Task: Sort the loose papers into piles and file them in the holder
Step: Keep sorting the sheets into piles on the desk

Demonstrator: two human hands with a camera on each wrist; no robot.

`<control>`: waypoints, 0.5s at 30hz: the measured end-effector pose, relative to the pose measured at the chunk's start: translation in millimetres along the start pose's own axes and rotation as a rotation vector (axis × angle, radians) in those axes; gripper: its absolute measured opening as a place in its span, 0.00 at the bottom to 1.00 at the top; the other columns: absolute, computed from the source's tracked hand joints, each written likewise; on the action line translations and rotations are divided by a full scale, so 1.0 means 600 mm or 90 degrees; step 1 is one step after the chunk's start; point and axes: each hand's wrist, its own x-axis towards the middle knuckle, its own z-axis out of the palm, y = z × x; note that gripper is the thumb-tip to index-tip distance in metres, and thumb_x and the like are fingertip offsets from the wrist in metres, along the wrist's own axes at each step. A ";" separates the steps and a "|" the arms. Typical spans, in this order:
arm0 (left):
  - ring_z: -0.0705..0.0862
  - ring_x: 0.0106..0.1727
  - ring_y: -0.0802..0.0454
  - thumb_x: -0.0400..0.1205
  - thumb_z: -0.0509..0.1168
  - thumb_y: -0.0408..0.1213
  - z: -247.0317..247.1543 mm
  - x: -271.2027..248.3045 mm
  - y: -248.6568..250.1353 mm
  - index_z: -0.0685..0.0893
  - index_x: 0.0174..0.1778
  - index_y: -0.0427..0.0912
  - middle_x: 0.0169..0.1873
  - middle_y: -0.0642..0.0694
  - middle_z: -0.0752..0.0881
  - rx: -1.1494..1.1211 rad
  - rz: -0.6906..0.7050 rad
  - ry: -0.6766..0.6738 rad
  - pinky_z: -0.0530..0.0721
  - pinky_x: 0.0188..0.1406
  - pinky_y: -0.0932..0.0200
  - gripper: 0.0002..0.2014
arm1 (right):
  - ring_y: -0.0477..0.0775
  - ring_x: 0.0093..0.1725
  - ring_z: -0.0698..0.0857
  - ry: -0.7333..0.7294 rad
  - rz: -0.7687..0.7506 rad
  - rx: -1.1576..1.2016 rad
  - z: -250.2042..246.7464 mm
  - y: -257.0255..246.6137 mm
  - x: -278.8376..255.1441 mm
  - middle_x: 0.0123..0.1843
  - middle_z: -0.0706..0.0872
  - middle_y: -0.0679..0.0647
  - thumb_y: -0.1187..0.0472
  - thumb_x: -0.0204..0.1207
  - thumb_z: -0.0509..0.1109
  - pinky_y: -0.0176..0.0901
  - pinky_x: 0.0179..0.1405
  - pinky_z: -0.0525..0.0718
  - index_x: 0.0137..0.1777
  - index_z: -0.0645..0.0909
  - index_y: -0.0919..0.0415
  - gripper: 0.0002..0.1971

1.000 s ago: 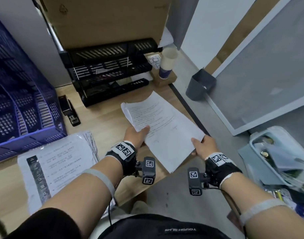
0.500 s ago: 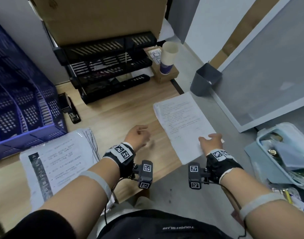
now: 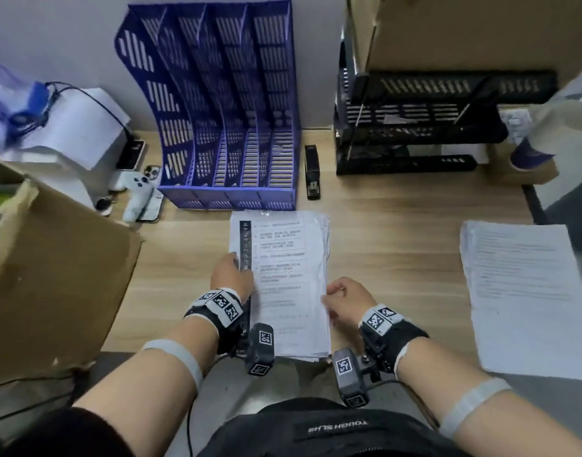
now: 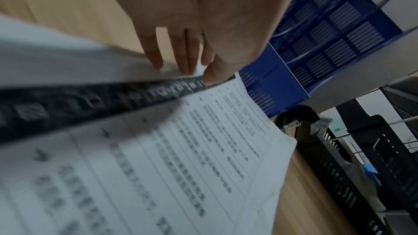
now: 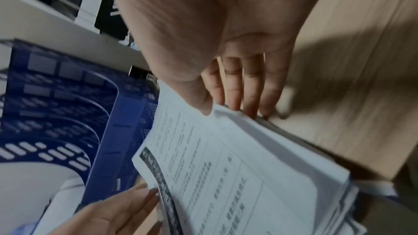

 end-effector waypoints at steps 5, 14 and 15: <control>0.86 0.59 0.40 0.82 0.65 0.32 -0.013 0.015 -0.022 0.86 0.61 0.42 0.58 0.40 0.89 -0.017 0.025 -0.071 0.79 0.56 0.58 0.12 | 0.51 0.38 0.84 0.116 -0.001 -0.098 0.022 -0.016 0.008 0.38 0.85 0.48 0.52 0.69 0.77 0.41 0.38 0.81 0.40 0.76 0.51 0.11; 0.86 0.58 0.47 0.78 0.67 0.30 -0.002 0.044 -0.018 0.86 0.60 0.46 0.57 0.45 0.86 -0.061 0.128 -0.131 0.83 0.65 0.51 0.16 | 0.55 0.39 0.82 0.228 0.035 -0.067 -0.001 -0.011 -0.008 0.44 0.88 0.54 0.62 0.76 0.66 0.40 0.38 0.77 0.52 0.84 0.59 0.08; 0.85 0.59 0.44 0.76 0.69 0.31 -0.003 0.049 -0.017 0.83 0.63 0.46 0.57 0.42 0.85 -0.029 0.139 -0.097 0.83 0.65 0.49 0.18 | 0.56 0.41 0.83 0.244 0.048 -0.051 -0.009 -0.008 -0.010 0.45 0.87 0.54 0.62 0.77 0.65 0.42 0.40 0.79 0.53 0.83 0.58 0.09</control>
